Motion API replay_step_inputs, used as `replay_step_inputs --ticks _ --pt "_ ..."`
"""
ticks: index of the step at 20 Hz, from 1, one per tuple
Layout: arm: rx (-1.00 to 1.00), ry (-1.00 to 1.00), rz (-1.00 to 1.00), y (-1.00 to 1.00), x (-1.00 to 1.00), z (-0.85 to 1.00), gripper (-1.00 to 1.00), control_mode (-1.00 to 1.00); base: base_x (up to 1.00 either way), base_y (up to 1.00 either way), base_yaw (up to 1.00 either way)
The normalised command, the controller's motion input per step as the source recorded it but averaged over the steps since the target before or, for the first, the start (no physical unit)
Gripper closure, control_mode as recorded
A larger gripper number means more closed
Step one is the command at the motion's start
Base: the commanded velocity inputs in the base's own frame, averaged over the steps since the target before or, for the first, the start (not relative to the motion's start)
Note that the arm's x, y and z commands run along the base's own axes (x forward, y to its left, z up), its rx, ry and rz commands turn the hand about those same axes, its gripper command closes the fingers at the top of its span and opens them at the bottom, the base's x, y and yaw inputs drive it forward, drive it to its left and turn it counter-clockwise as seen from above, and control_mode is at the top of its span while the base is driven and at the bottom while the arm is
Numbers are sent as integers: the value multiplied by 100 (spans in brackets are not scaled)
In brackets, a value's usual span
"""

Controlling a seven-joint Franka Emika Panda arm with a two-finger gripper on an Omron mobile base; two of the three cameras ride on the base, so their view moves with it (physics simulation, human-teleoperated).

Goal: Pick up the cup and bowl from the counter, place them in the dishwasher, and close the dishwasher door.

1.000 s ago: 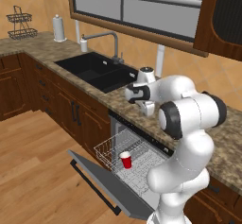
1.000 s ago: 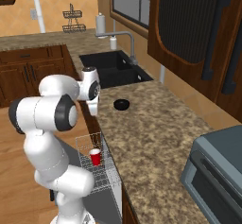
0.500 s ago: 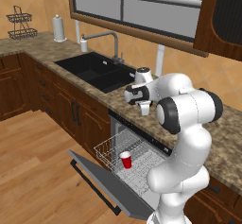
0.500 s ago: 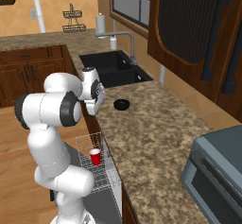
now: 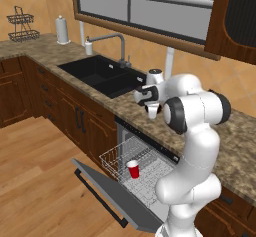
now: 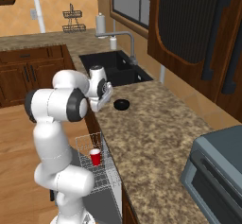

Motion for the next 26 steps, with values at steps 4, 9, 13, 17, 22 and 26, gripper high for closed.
replay_step_inputs --ticks 4,9,13,17,22,26 --pt "4 0 -17 0 24 -18 -100 -100 0 0 0" --pt "0 0 -13 0 27 -23 -100 -100 0 0 0" --pt "0 0 -12 0 38 -9 -100 -100 0 0 0" --pt "0 0 -12 0 39 -7 -100 -100 0 0 0" --pt "0 0 -10 0 36 -15 -100 -100 0 0 0" --pt "0 2 -11 0 37 -24 -100 -100 0 0 0"
